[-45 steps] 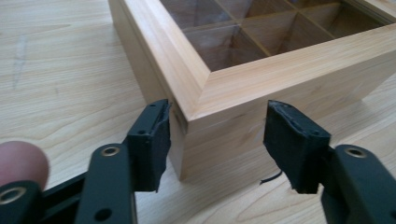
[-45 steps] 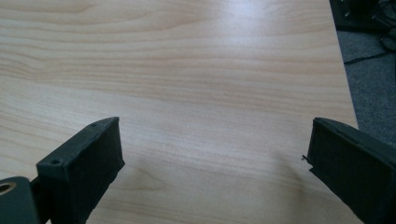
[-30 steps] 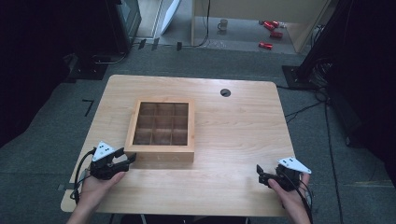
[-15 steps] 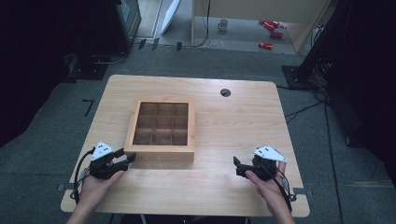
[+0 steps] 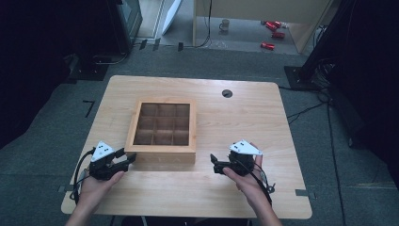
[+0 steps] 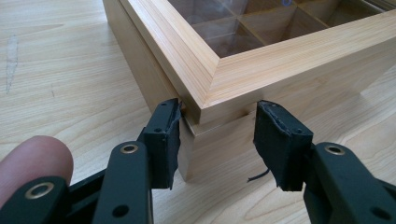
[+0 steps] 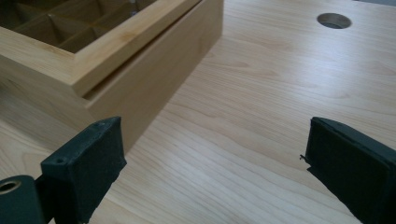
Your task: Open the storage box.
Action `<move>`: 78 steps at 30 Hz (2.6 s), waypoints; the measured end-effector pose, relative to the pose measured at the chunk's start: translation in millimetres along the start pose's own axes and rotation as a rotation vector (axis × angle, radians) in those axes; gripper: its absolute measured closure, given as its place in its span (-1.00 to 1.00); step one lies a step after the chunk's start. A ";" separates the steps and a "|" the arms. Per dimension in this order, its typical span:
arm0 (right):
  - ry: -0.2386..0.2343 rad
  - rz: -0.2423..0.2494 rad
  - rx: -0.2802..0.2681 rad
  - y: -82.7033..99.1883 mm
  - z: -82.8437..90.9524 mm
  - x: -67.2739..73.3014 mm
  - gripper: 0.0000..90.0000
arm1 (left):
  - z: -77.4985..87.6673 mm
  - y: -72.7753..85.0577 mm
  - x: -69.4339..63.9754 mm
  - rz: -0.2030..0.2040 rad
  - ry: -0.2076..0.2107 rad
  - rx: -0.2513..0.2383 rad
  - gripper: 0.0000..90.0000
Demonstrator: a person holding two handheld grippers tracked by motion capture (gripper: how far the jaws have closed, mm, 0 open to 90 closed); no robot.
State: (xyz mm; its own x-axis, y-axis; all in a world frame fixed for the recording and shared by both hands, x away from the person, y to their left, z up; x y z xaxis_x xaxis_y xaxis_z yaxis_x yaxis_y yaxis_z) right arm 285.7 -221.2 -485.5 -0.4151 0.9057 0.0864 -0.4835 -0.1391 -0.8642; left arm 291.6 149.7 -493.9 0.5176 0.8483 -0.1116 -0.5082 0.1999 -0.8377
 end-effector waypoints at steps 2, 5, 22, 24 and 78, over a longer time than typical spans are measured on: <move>-0.012 0.006 0.002 -0.6 -4.6 5.8 -0.90 | 0.6 -0.9 -0.4 -0.002 0.001 -0.002 0.15; -0.033 0.014 0.008 0.0 -13.4 16.7 -0.90 | 2.6 -2.9 -1.6 -0.008 0.011 -0.008 0.14; -0.077 0.006 0.036 7.5 -41.9 42.5 -0.88 | 2.8 2.5 4.4 0.020 0.043 -0.008 0.04; -0.079 0.007 0.037 8.8 -42.6 42.8 -0.88 | -0.9 4.1 2.2 0.012 0.040 0.008 0.04; -0.069 0.068 -0.037 -7.8 -55.7 60.1 -0.85 | 1.2 1.1 4.6 -0.002 0.048 -0.013 -0.04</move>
State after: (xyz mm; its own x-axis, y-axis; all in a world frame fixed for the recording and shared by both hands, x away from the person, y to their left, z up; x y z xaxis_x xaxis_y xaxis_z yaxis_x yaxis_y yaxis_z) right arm 307.5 -143.4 -501.2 -0.4988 0.8647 0.0594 -0.4243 -0.1839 -0.8867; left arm 292.6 154.4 -494.7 0.5512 0.8233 -0.1356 -0.4984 0.1945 -0.8448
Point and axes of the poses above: each handheld gripper's, and its own axes: z roughly backward along the jaws, y roughly out of its underside, x roughly to its left, the point moved 5 cm from there along -z, roughly forward along the jaws, and after that the axes turned 4 degrees about -x, right-handed, at the moved point
